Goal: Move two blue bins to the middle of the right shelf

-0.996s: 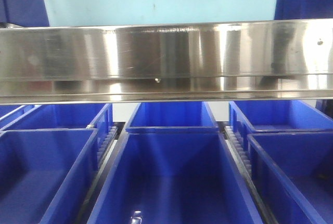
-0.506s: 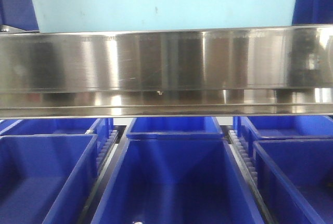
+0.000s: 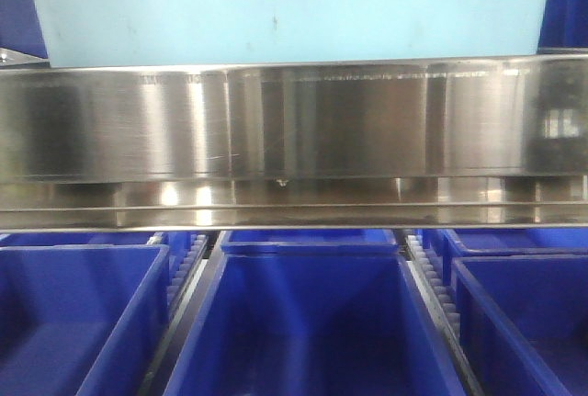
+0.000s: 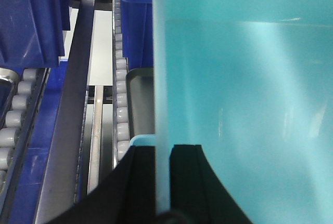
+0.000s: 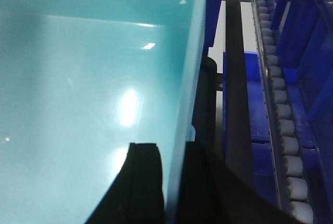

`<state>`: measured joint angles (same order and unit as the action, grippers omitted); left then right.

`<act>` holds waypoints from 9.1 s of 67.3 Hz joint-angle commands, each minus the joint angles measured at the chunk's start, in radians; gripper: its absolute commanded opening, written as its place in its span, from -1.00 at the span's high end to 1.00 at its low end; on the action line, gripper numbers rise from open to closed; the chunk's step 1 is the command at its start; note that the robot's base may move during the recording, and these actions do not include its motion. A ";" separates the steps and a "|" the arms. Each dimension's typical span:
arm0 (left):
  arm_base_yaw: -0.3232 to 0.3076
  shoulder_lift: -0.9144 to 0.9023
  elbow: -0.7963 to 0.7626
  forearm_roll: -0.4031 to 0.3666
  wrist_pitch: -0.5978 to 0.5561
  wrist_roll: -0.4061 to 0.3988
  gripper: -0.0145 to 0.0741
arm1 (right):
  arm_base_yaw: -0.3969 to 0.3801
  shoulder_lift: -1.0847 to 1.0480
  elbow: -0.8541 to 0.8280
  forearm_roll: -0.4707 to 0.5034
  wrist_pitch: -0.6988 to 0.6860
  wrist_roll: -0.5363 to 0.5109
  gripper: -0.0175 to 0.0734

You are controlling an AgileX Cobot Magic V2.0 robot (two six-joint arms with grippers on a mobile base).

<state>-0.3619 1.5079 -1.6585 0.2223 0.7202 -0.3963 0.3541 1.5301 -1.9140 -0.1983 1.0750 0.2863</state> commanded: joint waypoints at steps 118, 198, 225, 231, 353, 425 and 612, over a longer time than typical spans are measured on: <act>-0.009 0.002 -0.011 -0.001 -0.063 -0.001 0.92 | 0.015 -0.017 -0.009 0.080 -0.068 -0.017 0.98; -0.122 -0.188 0.282 0.203 -0.081 -0.238 0.92 | 0.134 -0.169 0.460 -0.433 -0.361 0.480 0.97; -0.122 -0.188 0.388 0.212 -0.144 -0.238 0.92 | 0.134 -0.169 0.569 -0.436 -0.432 0.523 0.97; -0.122 -0.188 0.417 0.239 -0.179 -0.238 0.92 | 0.134 -0.169 0.584 -0.436 -0.441 0.541 0.97; -0.072 -0.105 0.109 -0.004 0.488 -0.103 -0.06 | 0.127 -0.210 0.416 0.004 0.146 0.275 -0.29; -0.072 -0.055 0.239 -0.069 0.453 -0.093 -0.06 | 0.127 -0.128 0.509 -0.008 0.146 0.275 -0.29; -0.074 -0.057 -0.104 0.086 0.188 0.004 0.92 | 0.127 -0.148 0.212 -0.243 -0.145 0.227 0.98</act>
<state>-0.4364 1.4625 -1.7383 0.2652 1.0269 -0.3981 0.4811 1.3960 -1.6825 -0.4245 1.0773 0.5234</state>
